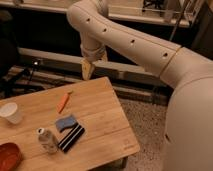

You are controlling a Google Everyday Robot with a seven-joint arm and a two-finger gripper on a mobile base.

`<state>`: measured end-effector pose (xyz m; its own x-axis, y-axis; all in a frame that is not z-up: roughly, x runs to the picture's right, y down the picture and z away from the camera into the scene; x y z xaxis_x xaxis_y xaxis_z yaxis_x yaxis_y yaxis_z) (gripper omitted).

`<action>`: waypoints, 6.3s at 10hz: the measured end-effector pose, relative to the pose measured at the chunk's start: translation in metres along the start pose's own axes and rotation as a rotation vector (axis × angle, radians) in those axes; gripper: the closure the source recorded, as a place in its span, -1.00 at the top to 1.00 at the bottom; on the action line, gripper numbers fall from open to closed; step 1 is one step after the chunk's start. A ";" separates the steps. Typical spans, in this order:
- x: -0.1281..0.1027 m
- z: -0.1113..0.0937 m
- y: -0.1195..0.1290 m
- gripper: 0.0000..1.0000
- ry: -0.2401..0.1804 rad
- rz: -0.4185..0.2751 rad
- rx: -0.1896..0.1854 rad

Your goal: Place the white sponge in the ceramic bowl

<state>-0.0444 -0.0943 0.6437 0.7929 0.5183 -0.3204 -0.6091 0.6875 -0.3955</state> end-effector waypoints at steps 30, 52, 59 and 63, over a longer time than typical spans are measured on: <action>-0.058 0.181 0.186 0.60 -0.266 -0.796 -0.109; -0.065 0.287 0.217 0.60 -0.112 -0.785 -0.200; -0.075 0.298 0.224 0.60 -0.087 -0.679 -0.232; -0.071 0.303 0.230 0.60 -0.097 -0.687 -0.265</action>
<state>-0.2362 0.1806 0.8365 0.9869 0.0664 0.1468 0.0515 0.7334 -0.6778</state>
